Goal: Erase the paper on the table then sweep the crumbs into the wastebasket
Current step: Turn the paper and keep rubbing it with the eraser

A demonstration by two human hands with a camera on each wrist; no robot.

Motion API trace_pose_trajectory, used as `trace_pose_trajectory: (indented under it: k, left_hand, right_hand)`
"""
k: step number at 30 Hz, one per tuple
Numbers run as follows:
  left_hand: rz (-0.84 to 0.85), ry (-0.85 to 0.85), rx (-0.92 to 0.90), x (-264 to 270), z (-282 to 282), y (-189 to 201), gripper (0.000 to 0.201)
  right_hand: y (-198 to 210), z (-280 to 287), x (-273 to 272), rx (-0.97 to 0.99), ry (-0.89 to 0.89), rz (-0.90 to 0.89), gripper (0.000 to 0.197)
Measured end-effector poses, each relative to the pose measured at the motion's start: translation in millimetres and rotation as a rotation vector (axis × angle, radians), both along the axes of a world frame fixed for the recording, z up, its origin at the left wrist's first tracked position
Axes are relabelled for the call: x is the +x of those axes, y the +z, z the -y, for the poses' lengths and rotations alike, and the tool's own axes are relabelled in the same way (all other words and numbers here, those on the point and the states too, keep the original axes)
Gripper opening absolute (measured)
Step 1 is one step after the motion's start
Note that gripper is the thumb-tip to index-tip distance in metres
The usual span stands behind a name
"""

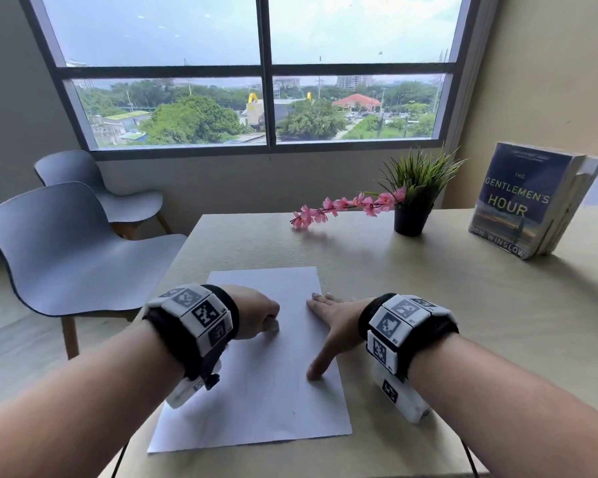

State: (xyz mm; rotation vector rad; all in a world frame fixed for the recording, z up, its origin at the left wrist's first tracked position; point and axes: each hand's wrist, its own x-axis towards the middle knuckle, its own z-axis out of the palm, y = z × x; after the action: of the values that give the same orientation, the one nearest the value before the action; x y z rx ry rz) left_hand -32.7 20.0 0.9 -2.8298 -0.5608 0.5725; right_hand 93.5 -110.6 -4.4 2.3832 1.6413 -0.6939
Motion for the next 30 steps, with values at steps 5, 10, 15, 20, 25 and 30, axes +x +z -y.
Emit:
trace_pose_trajectory:
  k: [5, 10, 15, 20, 25, 30]
  left_hand:
    - [0.016, 0.024, -0.026, 4, 8, 0, 0.032]
    - [0.037, -0.002, -0.020, 19, 15, 2, 0.033]
    - [0.031, -0.043, -0.051, 17, 18, 4, 0.034]
    - [-0.038, -0.067, -0.082, 16, 20, 8, 0.037]
    - [-0.015, -0.042, -0.040, 19, 14, 11, 0.036]
    - [-0.041, -0.095, -0.084, 9, 21, 6, 0.034]
  right_hand:
    - [-1, 1, -3, 0.054, -0.013, -0.046, 0.124]
    - [1, 4, 1, -0.039, -0.002, 0.112, 0.125]
    - [3, 4, -2, -0.041, -0.002, 0.084, 0.123]
    - [3, 3, -1, -0.046, -0.009, 0.073, 0.123]
    - [3, 4, 0, -0.043, -0.009, 0.069, 0.123]
    - [-3, 0, 2, -0.048, -0.007, 0.079, 0.127]
